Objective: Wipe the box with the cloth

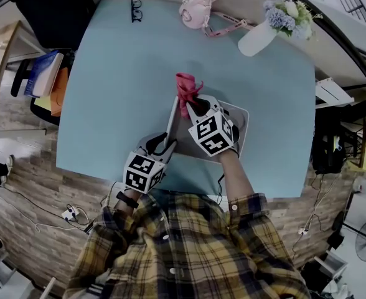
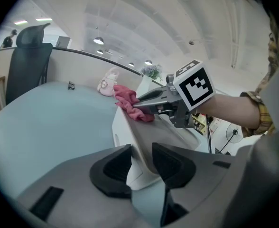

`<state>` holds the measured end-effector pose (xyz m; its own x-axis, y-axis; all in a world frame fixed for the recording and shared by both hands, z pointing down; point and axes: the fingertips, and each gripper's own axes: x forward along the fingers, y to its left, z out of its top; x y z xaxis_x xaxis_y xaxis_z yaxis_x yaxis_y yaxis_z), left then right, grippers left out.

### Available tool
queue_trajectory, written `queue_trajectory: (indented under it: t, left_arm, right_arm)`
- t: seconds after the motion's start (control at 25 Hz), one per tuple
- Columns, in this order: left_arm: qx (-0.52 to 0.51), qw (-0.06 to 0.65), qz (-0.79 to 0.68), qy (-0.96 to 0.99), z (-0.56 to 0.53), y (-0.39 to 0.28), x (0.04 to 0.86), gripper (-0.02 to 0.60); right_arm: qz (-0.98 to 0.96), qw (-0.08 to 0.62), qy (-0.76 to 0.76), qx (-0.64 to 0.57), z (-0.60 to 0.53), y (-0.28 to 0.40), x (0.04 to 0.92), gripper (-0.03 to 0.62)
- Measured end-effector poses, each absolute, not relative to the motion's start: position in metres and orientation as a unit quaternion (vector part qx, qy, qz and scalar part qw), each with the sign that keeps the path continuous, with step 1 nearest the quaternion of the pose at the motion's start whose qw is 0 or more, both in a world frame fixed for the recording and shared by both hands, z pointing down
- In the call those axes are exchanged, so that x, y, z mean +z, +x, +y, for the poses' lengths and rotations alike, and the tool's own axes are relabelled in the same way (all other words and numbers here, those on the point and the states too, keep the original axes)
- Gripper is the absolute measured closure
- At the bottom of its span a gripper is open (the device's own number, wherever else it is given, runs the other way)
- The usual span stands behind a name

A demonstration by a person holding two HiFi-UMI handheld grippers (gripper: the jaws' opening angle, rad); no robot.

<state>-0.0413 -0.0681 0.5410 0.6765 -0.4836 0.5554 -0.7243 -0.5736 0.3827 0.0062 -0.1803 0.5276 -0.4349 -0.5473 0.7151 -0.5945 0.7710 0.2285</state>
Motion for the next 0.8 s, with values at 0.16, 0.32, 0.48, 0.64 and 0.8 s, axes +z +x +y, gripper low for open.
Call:
queue_trajectory:
  t: [0.16,0.32,0.48,0.64,0.8]
  left_arm:
    - [0.2,0.302,-0.353,0.863,-0.066,-0.041,0.541,0.448]
    - [0.199,0.301,-0.355,0.862,-0.066,-0.041,0.542,0.448]
    - [0.197,0.301,-0.359,0.861,-0.067,-0.042,0.542,0.448]
    - [0.195,0.299,-0.362,0.861,-0.067,-0.041,0.543,0.448]
    - [0.192,0.299,-0.364,0.861,-0.066,-0.041,0.542,0.448]
  right_arm:
    - [-0.838,0.422,0.344,0.03,-0.176,0.023,0.529,0.548]
    - [-0.829,0.435,0.351,0.029,-0.174,0.041,0.529,0.548]
    - [-0.818,0.449,0.359,0.029,-0.172,0.06,0.529,0.548]
    - [-0.809,0.459,0.366,0.026,-0.17,0.075,0.531,0.548]
    - [-0.799,0.469,0.375,0.022,-0.167,0.092,0.529,0.548]
